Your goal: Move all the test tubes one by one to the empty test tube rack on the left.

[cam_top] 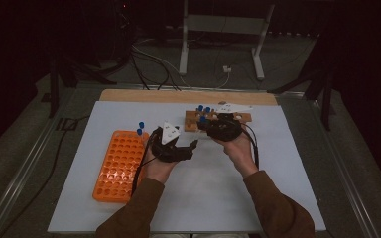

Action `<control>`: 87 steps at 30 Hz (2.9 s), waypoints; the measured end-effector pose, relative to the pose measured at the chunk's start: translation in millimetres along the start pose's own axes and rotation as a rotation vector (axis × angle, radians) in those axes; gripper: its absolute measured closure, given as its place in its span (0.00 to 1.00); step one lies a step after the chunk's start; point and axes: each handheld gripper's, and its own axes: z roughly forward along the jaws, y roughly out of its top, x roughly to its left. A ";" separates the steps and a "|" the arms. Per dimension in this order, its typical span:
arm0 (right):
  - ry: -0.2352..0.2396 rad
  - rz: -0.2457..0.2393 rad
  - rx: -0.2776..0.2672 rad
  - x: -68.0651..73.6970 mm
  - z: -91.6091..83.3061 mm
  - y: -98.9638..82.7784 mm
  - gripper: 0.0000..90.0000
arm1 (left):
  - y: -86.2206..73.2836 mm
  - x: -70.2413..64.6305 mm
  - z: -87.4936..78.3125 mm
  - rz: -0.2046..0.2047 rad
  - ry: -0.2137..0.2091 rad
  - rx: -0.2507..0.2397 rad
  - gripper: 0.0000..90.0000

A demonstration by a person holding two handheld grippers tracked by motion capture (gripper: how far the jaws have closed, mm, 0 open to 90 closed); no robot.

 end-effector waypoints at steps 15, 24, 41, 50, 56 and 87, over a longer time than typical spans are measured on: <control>0.070 -0.023 0.026 15.4 7.8 2.3 0.85 | 2.1 -3.4 12.2 0.026 0.010 0.007 0.75; 0.094 -0.023 0.039 16.6 10.4 1.3 0.84 | 0.8 -3.5 13.9 0.042 0.013 0.022 0.87; 0.068 0.020 -0.030 -3.2 -7.0 -0.6 0.16 | -2.3 11.0 6.6 -0.015 0.052 0.028 0.87; -0.017 0.004 -0.023 -16.5 -13.8 -12.4 0.00 | -5.0 21.7 -9.0 -0.041 0.061 0.010 0.87; -0.099 -0.049 -0.022 -20.8 -21.7 -19.2 0.00 | -8.8 32.1 -23.2 -0.070 0.070 -0.014 0.87; -0.166 0.062 -0.129 -54.5 -79.4 -63.5 0.00 | -51.7 90.4 -72.1 -0.147 0.219 0.003 0.87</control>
